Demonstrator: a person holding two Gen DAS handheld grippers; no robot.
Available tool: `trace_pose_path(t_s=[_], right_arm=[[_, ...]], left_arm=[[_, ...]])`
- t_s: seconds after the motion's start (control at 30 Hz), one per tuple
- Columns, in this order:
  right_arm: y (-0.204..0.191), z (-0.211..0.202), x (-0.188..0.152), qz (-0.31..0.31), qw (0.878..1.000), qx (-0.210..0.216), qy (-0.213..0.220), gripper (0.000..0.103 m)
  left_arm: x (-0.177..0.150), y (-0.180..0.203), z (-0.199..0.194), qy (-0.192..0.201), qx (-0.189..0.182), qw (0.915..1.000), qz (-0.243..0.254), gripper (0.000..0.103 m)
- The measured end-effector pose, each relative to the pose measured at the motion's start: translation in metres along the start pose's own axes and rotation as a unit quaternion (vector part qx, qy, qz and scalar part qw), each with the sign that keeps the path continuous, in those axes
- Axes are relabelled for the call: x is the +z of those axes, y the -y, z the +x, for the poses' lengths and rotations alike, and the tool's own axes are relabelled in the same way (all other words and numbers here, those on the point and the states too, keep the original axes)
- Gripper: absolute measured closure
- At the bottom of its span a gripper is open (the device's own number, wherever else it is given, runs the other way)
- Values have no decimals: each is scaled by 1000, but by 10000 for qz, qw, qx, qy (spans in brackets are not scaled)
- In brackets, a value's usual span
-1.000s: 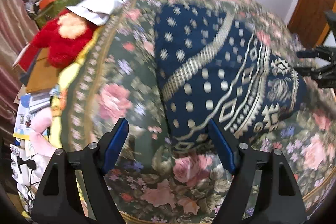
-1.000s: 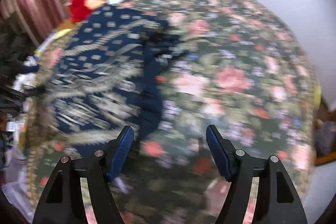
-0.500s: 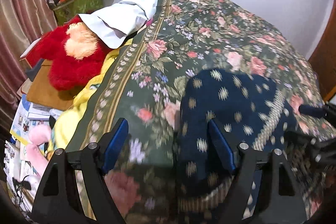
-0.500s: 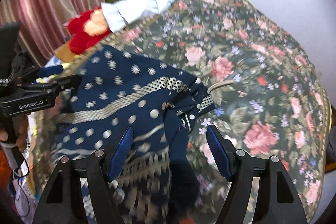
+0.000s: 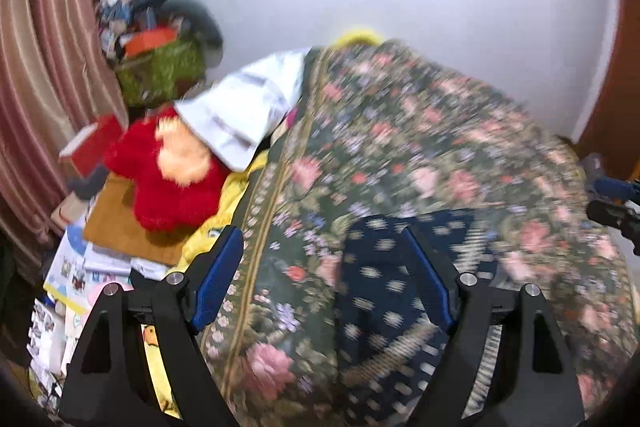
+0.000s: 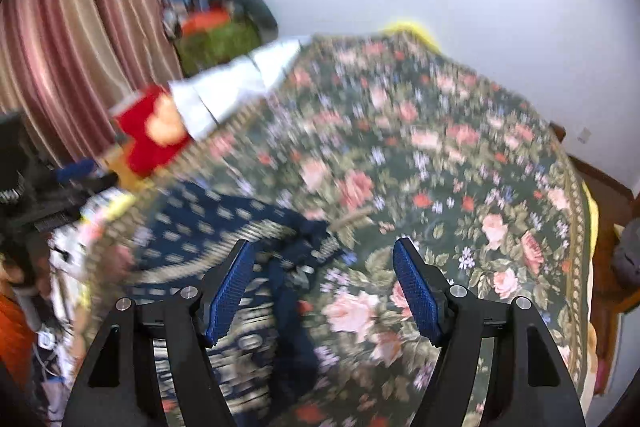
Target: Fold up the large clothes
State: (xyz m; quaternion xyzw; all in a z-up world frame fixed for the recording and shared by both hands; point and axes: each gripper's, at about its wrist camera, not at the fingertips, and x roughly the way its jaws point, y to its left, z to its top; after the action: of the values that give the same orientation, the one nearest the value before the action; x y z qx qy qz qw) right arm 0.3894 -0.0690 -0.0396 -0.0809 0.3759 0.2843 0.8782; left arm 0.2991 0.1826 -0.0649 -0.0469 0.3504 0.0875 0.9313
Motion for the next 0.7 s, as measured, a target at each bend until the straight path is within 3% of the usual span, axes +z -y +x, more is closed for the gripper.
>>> trace_pose_path(t_s=[0.13,0.3,0.43,0.57,0.7], right_arm=[[-32,-70,-2,-121,9967,154,792,33],[-64,-156,-22,-83,9849,302,1704,33],[-78,-204,-45,34,9763,365,2135,33],[-93,-240,-72,19,9688,165,2474,33],[-105,-258,-94,67,9661,13,2582,31]], left_arm=[[-6,25,-76,632,-283,9974,217,22],[-21,43,-165,1388,-581,9886,115,22],[-41,50,-221,1851,-638,9806,-57,22],[-66,59,-262,2249,-433,9734,-84,22],[-83,62,-283,2337,-443,9710,-225,22]])
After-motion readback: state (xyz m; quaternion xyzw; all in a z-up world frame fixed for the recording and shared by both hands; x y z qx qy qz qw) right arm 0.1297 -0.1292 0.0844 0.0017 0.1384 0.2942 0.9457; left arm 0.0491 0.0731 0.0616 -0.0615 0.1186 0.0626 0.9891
